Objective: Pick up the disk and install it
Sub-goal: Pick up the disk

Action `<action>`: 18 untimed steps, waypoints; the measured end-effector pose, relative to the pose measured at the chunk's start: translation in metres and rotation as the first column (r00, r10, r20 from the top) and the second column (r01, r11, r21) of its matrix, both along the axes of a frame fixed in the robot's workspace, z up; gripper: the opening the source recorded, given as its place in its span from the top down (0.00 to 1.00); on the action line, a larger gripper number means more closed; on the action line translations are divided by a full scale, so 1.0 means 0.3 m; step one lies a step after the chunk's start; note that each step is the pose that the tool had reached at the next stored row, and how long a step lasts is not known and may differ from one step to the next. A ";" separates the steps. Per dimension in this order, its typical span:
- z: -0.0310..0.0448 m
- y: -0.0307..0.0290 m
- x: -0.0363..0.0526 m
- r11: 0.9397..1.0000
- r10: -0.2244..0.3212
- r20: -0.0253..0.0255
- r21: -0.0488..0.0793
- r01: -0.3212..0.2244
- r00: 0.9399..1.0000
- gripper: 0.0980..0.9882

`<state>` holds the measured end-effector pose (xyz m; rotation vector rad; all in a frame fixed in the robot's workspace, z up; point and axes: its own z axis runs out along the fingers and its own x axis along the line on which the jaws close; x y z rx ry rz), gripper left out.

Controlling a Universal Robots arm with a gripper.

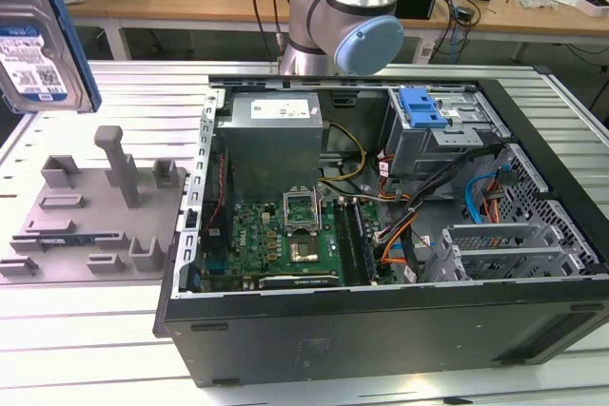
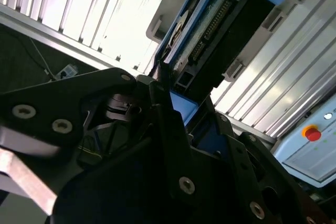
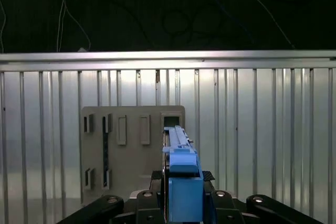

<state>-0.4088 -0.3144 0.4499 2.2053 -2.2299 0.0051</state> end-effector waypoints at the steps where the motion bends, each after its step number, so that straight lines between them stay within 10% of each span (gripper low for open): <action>1: 0.015 0.000 0.000 1.000 0.000 0.000 0.000 0.000 1.000 0.70; 7: 0.111 0.000 0.000 1.000 0.000 0.000 0.000 0.000 1.000 0.70; 15: 0.111 -0.003 0.001 1.000 0.000 0.000 -0.002 0.000 1.000 0.70; 18: 0.117 -0.032 0.046 1.000 0.000 -0.002 -0.002 0.000 1.000 0.70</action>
